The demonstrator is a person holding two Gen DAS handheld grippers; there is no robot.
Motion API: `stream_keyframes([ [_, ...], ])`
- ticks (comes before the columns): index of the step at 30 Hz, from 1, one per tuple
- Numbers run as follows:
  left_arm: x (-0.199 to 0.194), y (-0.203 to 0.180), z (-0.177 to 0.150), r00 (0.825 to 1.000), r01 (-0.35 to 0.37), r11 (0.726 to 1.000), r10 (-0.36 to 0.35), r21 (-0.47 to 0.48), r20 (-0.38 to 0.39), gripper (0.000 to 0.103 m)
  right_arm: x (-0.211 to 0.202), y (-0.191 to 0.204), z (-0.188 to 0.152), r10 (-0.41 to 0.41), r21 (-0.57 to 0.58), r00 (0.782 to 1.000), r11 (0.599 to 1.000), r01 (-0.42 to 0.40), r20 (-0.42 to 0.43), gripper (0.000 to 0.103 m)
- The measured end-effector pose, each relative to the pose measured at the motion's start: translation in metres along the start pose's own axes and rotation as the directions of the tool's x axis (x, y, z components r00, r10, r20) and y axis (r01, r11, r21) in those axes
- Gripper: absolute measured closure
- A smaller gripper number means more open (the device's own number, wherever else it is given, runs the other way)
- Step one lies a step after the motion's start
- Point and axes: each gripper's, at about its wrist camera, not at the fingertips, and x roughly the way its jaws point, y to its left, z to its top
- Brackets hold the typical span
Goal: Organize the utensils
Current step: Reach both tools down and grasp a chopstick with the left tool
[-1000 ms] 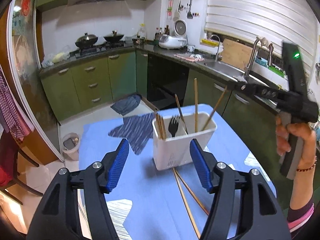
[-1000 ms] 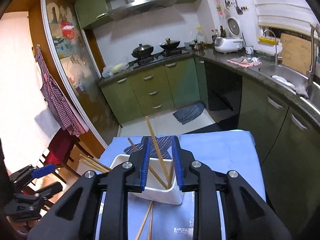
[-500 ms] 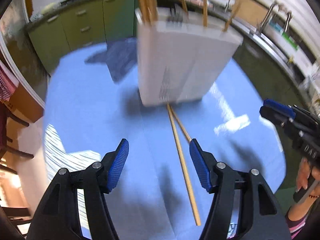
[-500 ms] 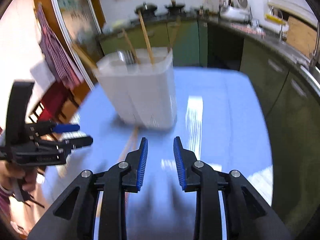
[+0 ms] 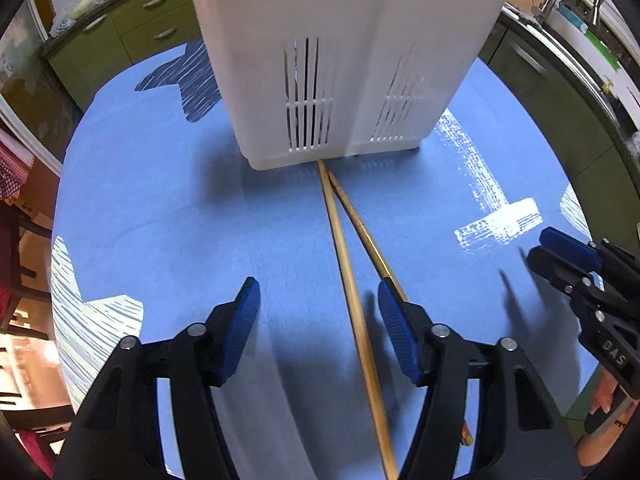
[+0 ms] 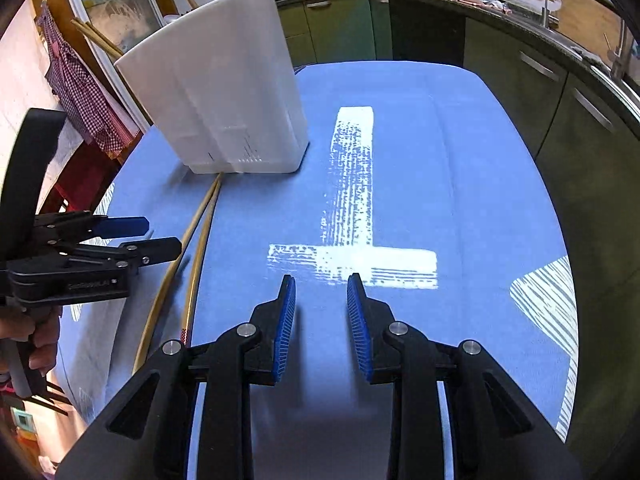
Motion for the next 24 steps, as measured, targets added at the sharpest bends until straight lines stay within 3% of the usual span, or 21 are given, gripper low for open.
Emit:
stream_keyframes([
  [7, 0.006, -0.007, 0.004, 1.000, -0.019, 1.000, 0.019, 0.014, -0.021, 0.051, -0.003, -0.002, 0.002, 0.006, 0.006, 1.000, 1.000, -0.006, 0.008, 0.068],
  [11, 0.010, -0.009, 0.007, 0.999, -0.025, 0.999, 0.026, 0.028, -0.039, 0.068, -0.004, -0.004, 0.003, 0.001, 0.009, 1.000, 1.000, -0.001, 0.005, 0.068],
  [14, 0.010, -0.009, 0.008, 0.999, -0.022, 0.999, 0.024, 0.035, -0.047, 0.074, -0.004, -0.006, 0.003, -0.001, 0.011, 1.000, 1.000, 0.001, 0.003, 0.068],
  [18, 0.010, -0.007, 0.008, 0.999, -0.013, 0.999, 0.016, 0.046, -0.052, 0.095, -0.005, -0.006, 0.004, -0.006, 0.010, 1.000, 1.000, 0.006, 0.001, 0.068],
  [24, 0.000, 0.013, 0.002, 1.000, 0.008, 1.000, -0.007, 0.022, -0.028, 0.095, -0.001, 0.002, 0.006, 0.007, -0.010, 1.000, 1.000, -0.007, -0.023, 0.059],
])
